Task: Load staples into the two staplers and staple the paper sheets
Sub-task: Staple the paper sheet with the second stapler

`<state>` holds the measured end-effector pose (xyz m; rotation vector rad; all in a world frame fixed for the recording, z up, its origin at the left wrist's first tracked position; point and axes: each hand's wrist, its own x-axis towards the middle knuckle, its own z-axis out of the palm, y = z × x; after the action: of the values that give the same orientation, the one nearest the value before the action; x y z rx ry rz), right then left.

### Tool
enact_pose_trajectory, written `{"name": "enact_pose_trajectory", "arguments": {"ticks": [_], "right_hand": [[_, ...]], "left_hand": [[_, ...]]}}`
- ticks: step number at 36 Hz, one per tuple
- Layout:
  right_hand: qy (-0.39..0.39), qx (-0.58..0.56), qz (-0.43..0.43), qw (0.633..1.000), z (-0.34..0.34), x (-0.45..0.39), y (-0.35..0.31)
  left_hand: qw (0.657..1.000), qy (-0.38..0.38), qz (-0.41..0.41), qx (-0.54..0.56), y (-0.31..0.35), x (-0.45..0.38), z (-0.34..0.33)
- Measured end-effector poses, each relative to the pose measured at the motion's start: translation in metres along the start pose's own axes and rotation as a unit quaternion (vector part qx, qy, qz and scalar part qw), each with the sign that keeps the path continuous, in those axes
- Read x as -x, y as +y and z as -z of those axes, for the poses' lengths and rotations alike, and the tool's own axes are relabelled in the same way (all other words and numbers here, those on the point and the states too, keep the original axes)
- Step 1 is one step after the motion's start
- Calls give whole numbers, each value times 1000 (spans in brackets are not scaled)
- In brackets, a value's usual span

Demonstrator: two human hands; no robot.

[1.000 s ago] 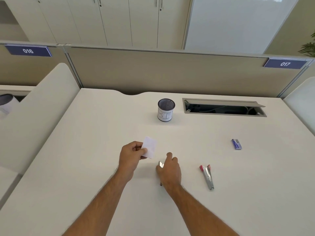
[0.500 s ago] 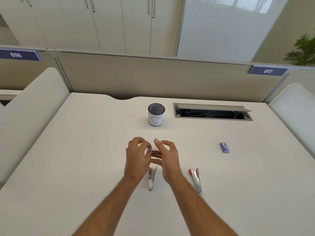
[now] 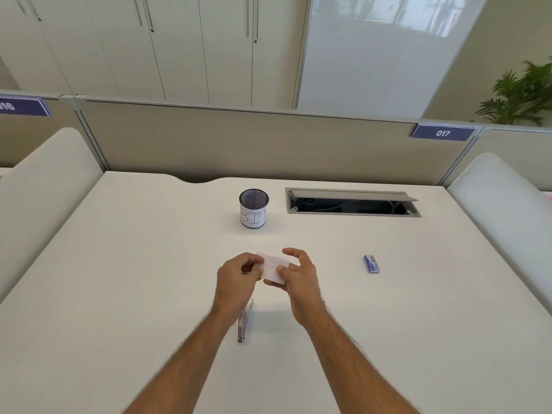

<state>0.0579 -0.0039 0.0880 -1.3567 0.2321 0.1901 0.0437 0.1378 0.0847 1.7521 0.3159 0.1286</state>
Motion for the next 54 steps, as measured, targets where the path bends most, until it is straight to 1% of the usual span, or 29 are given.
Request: {"name": "enact_pose_trajectory", "arguments": {"ticks": [6,10,18,26,29,33,37,40,46,49,51,54], "right_hand": [[-12,-23,-2,1000,9,-1,-7],[-20,-14,6,1000,12,-3,-10],[11,-11,15,1000,16,-8,-9],[6,22,15,1000,19,-14,-9],[-13,7,-4,1000,17,-16,-11],[-28,-36,-67,997,14,-19,-13],[-22,-23,-81,996,9,-26,-14],[3,1,-54,999,5,-34,-17],[97,99,39,990,-4,-63,-27],[121,141,96,978,-14,-85,-39],[123,181,129,967,-22,-100,-48],[119,273,169,939,-34,-122,-56]], "left_hand": [[999,3,9,48,4,-2,-8],[998,-8,5,58,7,0,-12],[998,-8,4,64,10,2,-15],[997,0,13,80,10,0,-13],[995,15,14,97,11,-3,-10],[991,45,17,122,10,-11,-7],[985,63,32,158,9,-19,-5],[984,75,48,156,7,-25,-5],[992,94,62,54,2,-38,-4],[993,91,68,34,1,-47,-3],[994,88,69,21,1,-53,-2],[994,89,66,-8,1,-62,0]]}}
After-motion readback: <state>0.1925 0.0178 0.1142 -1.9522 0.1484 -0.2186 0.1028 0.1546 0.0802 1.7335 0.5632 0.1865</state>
